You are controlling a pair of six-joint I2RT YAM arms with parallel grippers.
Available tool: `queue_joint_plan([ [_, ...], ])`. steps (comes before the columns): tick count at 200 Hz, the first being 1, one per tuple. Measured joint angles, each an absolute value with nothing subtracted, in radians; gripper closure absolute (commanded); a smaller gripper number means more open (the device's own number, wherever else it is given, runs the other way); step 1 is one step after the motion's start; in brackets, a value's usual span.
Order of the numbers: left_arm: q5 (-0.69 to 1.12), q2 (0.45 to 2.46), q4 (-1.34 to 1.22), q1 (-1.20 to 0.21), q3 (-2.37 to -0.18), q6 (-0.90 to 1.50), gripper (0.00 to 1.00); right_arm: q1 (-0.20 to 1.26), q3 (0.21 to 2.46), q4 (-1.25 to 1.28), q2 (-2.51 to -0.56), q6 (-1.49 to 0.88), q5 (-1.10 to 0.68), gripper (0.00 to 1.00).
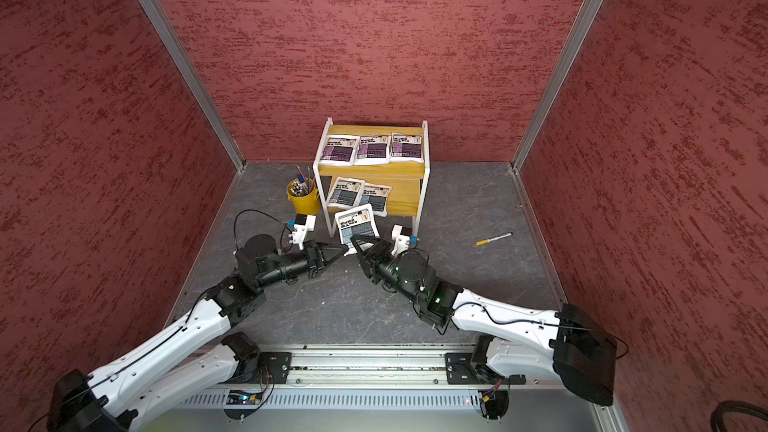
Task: Place the bagged coffee beans on the shelf by color
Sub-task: Place the bagged coffee beans on the shelf.
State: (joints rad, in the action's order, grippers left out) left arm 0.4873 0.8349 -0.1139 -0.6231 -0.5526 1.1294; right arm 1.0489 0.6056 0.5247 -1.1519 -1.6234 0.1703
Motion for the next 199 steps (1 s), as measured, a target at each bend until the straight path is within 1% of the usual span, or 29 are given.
queue_joint_plan([
  [36,0.486,0.835,-0.113,-0.623,-0.553,1.129,0.97,1.048,0.603,0.526,-1.165,-1.623,0.171,0.67],
  [75,0.484,0.838,-0.113,-0.623,-0.553,1.129,0.97,1.048,0.601,0.525,-1.167,-1.624,0.174,0.79],
  [136,0.488,0.852,-0.117,-0.623,-0.553,1.129,0.96,1.048,0.593,0.503,-1.167,-1.622,0.181,0.89],
  [142,0.489,0.852,-0.117,-0.623,-0.553,1.129,0.94,1.048,0.593,0.503,-1.167,-1.621,0.181,0.91],
  [152,0.489,0.852,-0.117,-0.623,-0.553,1.129,0.83,1.048,0.593,0.501,-1.167,-1.619,0.181,0.91],
  [168,0.489,0.852,-0.115,-0.623,-0.552,1.134,0.77,1.048,0.593,0.495,-1.167,-1.615,0.183,0.93],
  [177,0.49,0.852,-0.115,-0.622,-0.552,1.129,0.72,1.048,0.593,0.486,-1.166,-1.612,0.185,0.93],
  [186,0.491,0.852,-0.115,-0.621,-0.551,1.131,0.61,1.048,0.593,0.476,-1.165,-1.607,0.186,0.94],
  [199,0.492,0.85,-0.111,-0.617,-0.549,1.131,0.57,1.048,0.593,0.461,-1.159,-1.599,0.188,0.95],
])
